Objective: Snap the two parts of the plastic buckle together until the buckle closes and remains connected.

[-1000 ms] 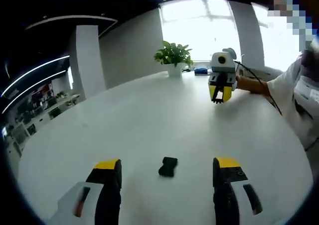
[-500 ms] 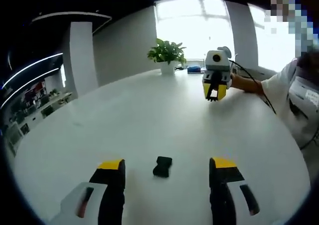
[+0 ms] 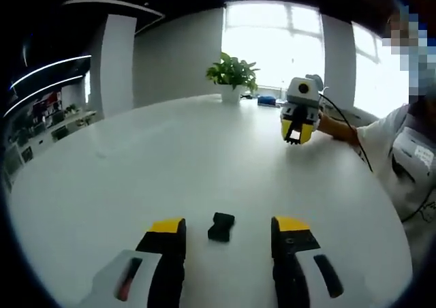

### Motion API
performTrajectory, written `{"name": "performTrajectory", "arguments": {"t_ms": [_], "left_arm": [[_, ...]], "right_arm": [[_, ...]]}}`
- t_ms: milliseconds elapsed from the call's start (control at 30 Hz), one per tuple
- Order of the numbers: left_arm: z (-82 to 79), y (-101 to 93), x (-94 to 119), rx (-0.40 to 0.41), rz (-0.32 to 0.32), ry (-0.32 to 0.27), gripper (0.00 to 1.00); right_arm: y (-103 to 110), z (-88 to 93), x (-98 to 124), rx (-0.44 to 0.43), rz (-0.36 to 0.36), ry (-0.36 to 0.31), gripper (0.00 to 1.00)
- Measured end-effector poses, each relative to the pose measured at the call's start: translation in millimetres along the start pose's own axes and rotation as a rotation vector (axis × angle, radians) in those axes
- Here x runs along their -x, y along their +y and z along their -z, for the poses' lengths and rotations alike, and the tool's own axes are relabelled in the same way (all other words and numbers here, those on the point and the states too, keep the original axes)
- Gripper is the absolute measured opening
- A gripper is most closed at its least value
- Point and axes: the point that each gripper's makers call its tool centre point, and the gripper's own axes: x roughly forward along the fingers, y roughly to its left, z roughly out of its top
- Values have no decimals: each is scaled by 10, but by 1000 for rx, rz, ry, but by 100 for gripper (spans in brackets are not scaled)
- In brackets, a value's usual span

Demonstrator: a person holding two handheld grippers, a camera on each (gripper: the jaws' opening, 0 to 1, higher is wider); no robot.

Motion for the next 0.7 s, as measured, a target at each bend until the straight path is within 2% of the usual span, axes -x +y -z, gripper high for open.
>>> {"name": "performTrajectory", "arguments": {"t_ms": [467,700], "left_arm": [[35,1,-10,-17,5,10,31],[49,27,3,-45,-1,15,28]], "right_arm": [[-3,2,4,1,0,2,12],[-2,11,3,3,2,7,12]]}}
